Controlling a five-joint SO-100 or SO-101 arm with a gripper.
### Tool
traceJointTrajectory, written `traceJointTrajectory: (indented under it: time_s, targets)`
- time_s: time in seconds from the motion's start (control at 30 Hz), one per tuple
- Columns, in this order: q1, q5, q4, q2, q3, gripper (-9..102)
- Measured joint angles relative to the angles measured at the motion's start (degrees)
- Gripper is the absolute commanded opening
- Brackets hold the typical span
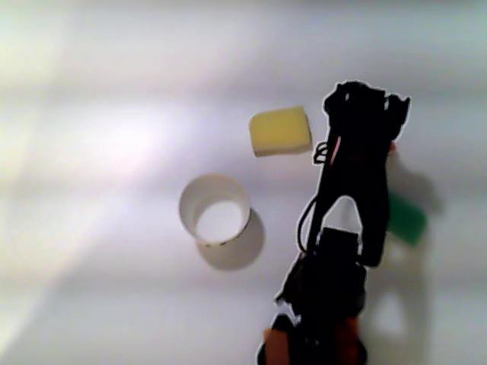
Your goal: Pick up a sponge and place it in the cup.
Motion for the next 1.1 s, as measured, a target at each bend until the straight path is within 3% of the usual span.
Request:
traceJointTrajectory:
  time_s: [0.73,0.8,0.93,1.1]
  targets:
    - [0.97,-5.01,-5.1,-9.58,-1.32,27]
    - [0.97,-5.1,-5.36,-10.63,-1.32,23]
    - [1.85,-5.89,-7.29,-12.48,-1.93,0]
    - [1.67,-6.15,-8.35,-12.74,-1.85,0]
